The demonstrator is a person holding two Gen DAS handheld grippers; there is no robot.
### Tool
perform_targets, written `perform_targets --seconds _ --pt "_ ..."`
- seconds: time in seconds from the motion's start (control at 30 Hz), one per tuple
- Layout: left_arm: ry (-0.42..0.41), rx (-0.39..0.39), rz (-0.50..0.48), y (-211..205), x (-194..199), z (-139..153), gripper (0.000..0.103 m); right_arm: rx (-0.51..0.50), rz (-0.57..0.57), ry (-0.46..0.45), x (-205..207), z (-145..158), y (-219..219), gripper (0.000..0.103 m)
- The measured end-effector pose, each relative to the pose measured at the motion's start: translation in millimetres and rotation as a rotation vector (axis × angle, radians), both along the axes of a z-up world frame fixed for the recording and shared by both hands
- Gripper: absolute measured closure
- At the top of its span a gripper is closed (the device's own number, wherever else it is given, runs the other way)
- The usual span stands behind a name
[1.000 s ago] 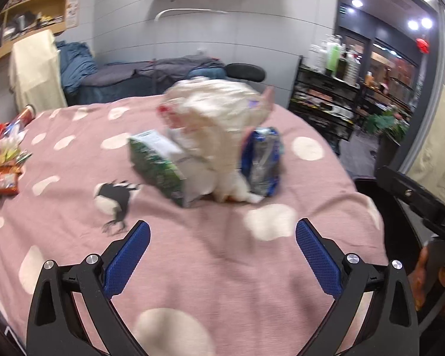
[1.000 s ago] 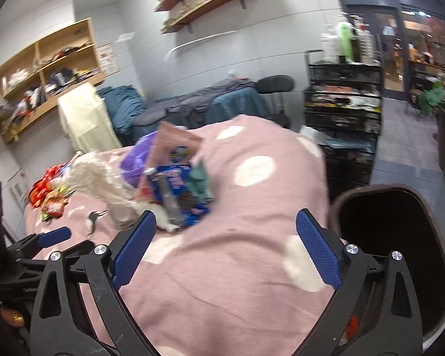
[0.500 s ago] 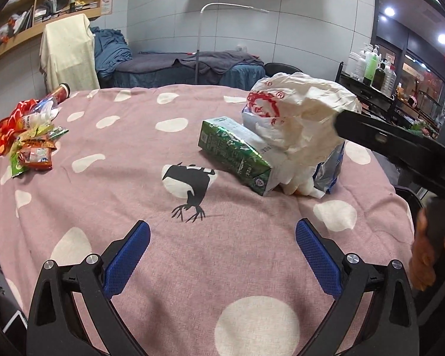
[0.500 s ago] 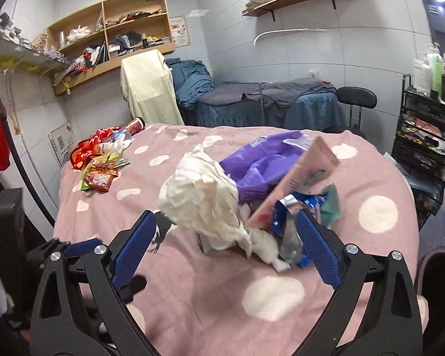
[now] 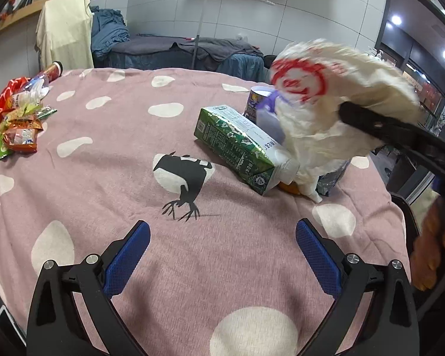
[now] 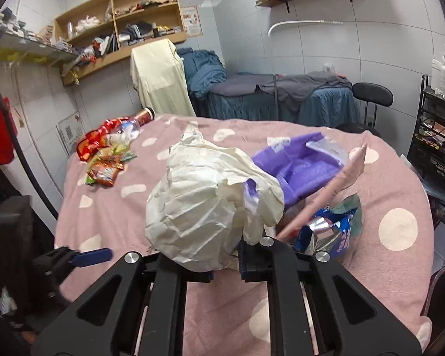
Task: Collect trash
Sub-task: 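Grasp the white plastic bag with the right tool and lift it, then grasp the green milk carton with the left tool and lift it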
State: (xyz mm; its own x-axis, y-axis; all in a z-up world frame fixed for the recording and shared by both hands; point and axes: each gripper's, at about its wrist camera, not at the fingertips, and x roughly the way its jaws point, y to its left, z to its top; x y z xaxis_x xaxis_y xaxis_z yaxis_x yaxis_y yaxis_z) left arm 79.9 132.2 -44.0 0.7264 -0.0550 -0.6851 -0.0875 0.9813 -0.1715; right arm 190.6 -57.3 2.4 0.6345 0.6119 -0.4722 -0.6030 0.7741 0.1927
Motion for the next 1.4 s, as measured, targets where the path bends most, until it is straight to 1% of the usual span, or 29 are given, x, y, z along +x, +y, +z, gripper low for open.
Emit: perform_targets --seconds 0.1,0.27,0.43,0.53,0.6,0.63,0.73,0.8,0.9,0.97,1.0,1.03,1.1,1.13,1.17,1.27,1.4 --pt "0.003 -0.008 -0.012 -2 9 2 0.006 0.034 -0.001 -0.025 -14 13 -13 0.091" --pt "0.027 -0.028 -0.031 -10 31 2 0.006 0.096 -0.036 -0.037 -32 25 -44 0.091" --pt "0.057 -0.040 -0.009 -11 58 4 0.006 0.101 -0.102 -0.059 -45 31 -72 0.091" --pt "0.069 -0.073 0.015 -7 75 7 0.006 0.100 -0.128 -0.060 -52 30 -83 0.091" --pt "0.082 -0.110 0.036 -1 86 8 0.006 0.098 -0.140 -0.059 -56 29 -89 0.091" --pt "0.093 -0.138 0.045 3 95 7 0.006 0.101 -0.147 -0.058 -58 28 -93 0.091" --pt "0.132 -0.182 0.074 10 115 0 0.007 0.109 -0.163 -0.050 -63 25 -102 0.091" --pt "0.157 -0.197 0.076 9 125 -6 0.007 0.110 -0.175 -0.040 -66 22 -108 0.091" --pt "0.191 -0.248 0.055 7 138 -14 0.008 0.111 -0.190 -0.027 -66 20 -113 0.091" --pt "0.216 -0.297 0.036 4 145 -22 0.011 0.119 -0.201 -0.012 -65 16 -117 0.091" --pt "0.220 -0.304 0.026 1 147 -24 0.011 0.122 -0.207 -0.006 -66 15 -119 0.091" --pt "0.216 -0.285 0.027 -2 148 -24 0.013 0.123 -0.212 -0.004 -66 14 -120 0.091" --pt "0.199 -0.242 0.031 -7 145 -23 0.024 0.123 -0.224 0.002 -67 11 -124 0.091" --pt "0.194 -0.237 0.024 -8 143 -22 0.035 0.124 -0.229 0.005 -67 10 -126 0.091" --pt "0.189 -0.243 0.017 -7 142 -21 0.038 0.127 -0.236 0.009 -67 9 -128 0.091" --pt "0.167 -0.279 -0.002 -4 137 -19 0.044 0.144 -0.256 0.021 -66 4 -137 0.091" --pt "0.127 -0.317 -0.012 -1 123 -11 0.046 0.153 -0.280 0.019 -67 1 -147 0.091"
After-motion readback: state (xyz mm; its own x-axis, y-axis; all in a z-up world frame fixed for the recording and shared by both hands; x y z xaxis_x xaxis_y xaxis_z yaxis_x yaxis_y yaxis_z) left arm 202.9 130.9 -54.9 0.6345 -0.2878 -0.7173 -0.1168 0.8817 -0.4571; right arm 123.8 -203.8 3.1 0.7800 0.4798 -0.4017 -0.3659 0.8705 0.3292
